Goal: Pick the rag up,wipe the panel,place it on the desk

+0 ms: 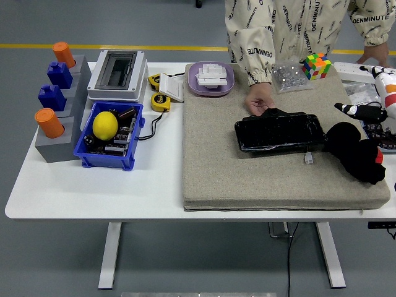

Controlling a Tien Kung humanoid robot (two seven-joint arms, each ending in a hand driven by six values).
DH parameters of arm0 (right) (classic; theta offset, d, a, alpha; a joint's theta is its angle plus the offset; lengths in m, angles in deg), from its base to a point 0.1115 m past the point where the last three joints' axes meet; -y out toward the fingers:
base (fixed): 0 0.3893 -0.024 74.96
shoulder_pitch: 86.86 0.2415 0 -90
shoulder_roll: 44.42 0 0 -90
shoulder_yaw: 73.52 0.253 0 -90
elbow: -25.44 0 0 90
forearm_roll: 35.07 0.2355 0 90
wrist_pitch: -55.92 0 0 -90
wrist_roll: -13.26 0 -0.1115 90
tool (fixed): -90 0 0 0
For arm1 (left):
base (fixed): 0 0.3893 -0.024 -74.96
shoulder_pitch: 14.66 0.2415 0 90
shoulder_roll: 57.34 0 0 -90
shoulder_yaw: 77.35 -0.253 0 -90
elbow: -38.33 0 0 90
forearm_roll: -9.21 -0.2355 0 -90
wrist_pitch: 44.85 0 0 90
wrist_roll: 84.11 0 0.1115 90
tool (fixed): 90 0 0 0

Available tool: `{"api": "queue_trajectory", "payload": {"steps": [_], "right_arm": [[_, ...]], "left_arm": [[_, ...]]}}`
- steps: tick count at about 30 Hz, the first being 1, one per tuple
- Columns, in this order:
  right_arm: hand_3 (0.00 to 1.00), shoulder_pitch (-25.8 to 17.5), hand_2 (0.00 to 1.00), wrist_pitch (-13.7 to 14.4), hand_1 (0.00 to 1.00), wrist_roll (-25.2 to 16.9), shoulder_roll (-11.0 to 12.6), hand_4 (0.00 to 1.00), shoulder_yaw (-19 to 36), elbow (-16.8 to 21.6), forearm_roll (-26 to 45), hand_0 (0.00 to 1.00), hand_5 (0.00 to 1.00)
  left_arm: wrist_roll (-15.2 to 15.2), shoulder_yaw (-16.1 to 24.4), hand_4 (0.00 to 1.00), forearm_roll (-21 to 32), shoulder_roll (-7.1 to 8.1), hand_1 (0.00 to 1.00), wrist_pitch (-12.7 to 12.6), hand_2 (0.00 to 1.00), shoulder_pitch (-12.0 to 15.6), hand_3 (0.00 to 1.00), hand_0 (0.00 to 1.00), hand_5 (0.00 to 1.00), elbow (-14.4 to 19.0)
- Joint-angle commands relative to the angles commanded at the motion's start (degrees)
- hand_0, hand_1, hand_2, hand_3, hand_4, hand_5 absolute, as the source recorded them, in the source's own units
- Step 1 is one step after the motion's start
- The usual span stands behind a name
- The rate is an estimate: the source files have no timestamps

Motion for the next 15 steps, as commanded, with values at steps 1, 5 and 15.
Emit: {"api": "queue_trajectory", "payload": {"steps": [1,5,15], "right_arm": [[0.880,0.0,0.883,0.0,0.819,0.0,0.0,0.998,0.0,0.0,0.0,0.862,0.586],[0.879,0.1,0.883,0.0,0.818,0.0,0.0,0.998,0.1,0.0,-0.1,0.863,0.585],[0.878,-0.1,0.883,0.0,0.818,0.0,0.0,0.998,0.4,-0.2,-0.1,0.863,0.584]], "left_arm": [[0.0,0.0,0.628,-0.1,0.02,0.640,0.0,0.655,0.0,0.562,0.609,0.441,0.0],[0.0,0.0,0.628,-0.1,0.05,0.640,0.0,0.655,0.1,0.562,0.608,0.442,0.0],[0.0,0.8,0.628,-0.3,-0.34,0.640,0.0,0.655,0.3,0.561,0.609,0.441,0.1]]}}
